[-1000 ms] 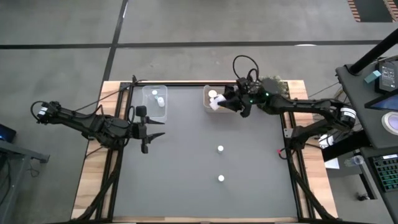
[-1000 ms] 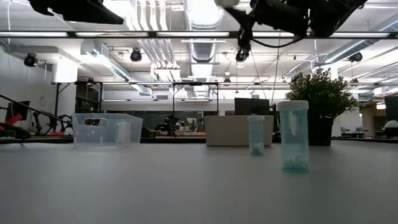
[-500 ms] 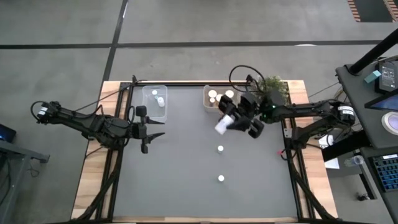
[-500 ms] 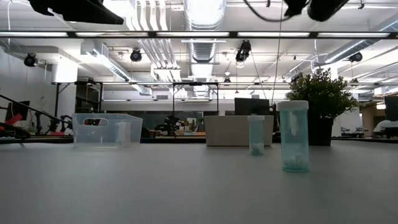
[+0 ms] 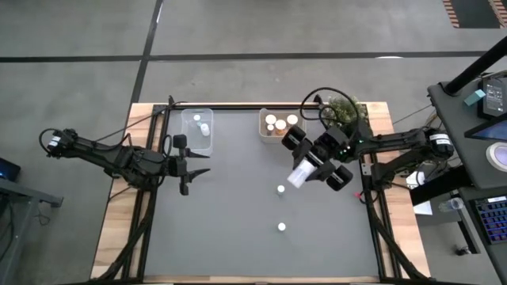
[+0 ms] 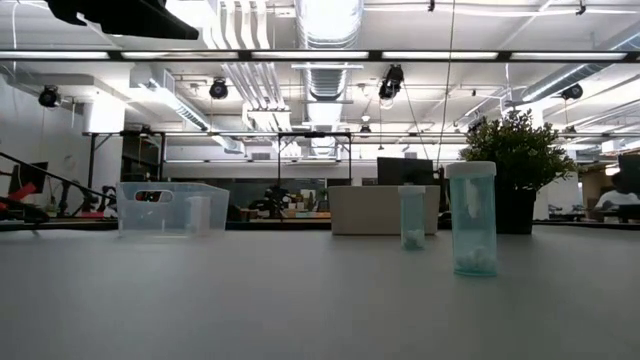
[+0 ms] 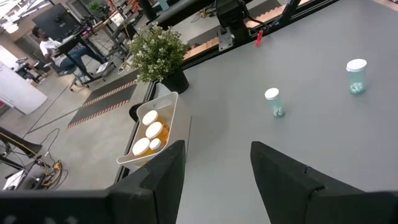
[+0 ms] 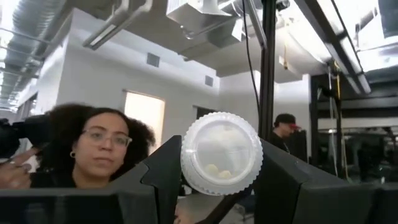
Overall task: Pick and place medicine bottles into bin by pill shape (circle, oval)
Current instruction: Put the white capsule bottle into the gray bin
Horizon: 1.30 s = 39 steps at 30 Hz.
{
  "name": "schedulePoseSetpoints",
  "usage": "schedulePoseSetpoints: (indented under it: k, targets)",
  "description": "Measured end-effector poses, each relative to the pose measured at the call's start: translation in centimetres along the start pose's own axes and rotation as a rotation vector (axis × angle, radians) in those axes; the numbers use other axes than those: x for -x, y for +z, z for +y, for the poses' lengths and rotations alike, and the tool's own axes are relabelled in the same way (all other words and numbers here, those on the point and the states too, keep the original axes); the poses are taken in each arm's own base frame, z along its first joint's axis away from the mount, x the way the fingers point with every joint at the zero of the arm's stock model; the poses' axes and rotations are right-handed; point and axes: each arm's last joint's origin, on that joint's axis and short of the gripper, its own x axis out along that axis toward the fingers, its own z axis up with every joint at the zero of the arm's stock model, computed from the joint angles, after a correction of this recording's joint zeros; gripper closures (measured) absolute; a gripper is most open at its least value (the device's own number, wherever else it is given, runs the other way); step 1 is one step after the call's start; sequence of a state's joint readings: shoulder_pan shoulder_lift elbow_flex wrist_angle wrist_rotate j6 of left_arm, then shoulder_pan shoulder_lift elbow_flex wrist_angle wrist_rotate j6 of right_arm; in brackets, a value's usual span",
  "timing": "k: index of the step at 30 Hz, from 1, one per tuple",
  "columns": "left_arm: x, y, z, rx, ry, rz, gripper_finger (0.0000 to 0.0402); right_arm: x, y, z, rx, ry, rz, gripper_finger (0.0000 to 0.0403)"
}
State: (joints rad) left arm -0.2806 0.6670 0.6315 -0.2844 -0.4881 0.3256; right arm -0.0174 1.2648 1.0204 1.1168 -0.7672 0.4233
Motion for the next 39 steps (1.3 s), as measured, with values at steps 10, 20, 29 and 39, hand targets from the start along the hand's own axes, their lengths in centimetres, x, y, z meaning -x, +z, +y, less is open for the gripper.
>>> schedulePoseSetpoints:
  k: [10, 20, 29, 39]
  targets:
    - [0.0, 0.0, 0.0, -0.001, -0.001, 0.002, 0.0233, 0.2, 0.0, -0.8, -0.011, -0.063, 0.031, 0.0243]
    - [0.0, 0.0, 0.0, 0.002, -0.002, 0.003, 0.0233, 5.8, -3.7, -5.9, -0.198, -0.885, 0.505, 0.0247]
    - [0.0, -0.1, 0.0, 0.002, -0.002, 0.003, 0.0233, 14.6, -8.1, -6.1, -0.297, -1.667, 1.047, 0.0250]
    - [0.0, 0.0, 0.0, 0.004, -0.001, 0.001, 0.0233, 18.8, -11.7, -7.5, -0.360, -1.774, 1.107, 0.0248]
